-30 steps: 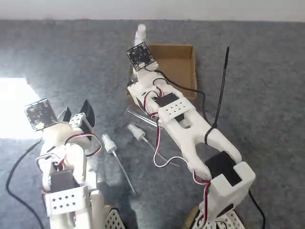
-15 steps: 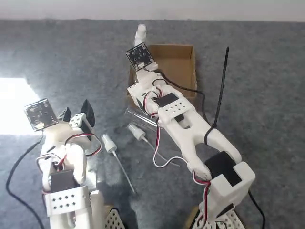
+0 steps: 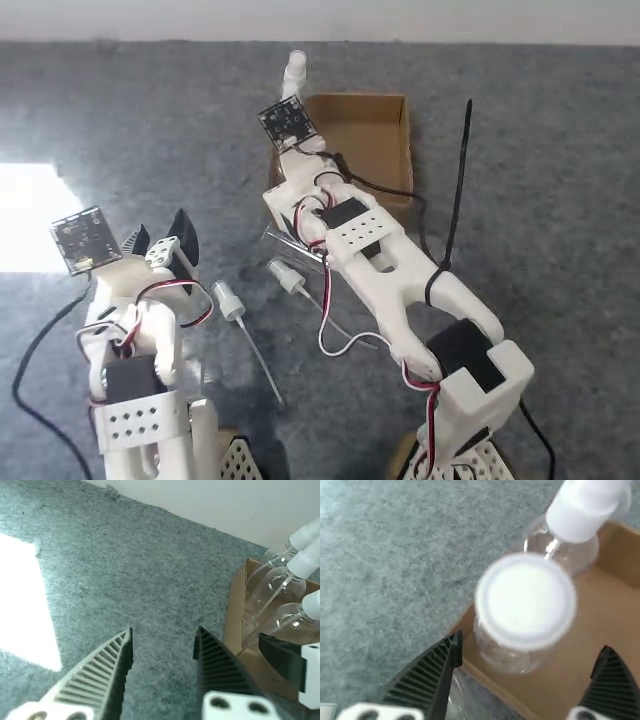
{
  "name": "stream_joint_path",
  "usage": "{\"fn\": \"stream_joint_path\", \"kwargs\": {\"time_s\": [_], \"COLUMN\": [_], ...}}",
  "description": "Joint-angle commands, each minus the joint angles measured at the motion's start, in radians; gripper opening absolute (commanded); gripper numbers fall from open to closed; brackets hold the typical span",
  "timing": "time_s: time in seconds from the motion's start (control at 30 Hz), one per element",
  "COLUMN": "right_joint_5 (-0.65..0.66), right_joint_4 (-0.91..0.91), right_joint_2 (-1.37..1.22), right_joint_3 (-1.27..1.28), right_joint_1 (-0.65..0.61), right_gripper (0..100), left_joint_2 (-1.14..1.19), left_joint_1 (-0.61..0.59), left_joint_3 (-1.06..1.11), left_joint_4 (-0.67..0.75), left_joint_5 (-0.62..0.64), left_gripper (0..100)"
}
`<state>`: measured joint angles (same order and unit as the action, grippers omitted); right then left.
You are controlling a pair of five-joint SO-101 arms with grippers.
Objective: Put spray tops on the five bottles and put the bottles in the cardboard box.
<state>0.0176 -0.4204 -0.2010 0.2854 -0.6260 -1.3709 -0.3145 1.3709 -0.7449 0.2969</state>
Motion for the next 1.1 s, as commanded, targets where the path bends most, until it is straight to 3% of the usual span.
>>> {"fn": "stream_joint_path", "kwargs": {"time_s": [0.0,1.07], "right_joint_5": [-0.008,-0.003], "right_joint_4": [-0.041,-0.516], "right_joint_2": [0.088,0.427], "right_joint_3": [-0.055,-0.055], "right_joint_1": [-0.012,-0.005], "right_gripper": [36.5,36.2], "left_joint_2": [-0.012,-0.012], "left_joint_1": [0.000,-0.005], "left_joint_3": [-0.007,-0.007], "left_joint_4": [0.034,0.034], "left_joint_5": [0.011,0.011], "left_gripper": [19,19]}}
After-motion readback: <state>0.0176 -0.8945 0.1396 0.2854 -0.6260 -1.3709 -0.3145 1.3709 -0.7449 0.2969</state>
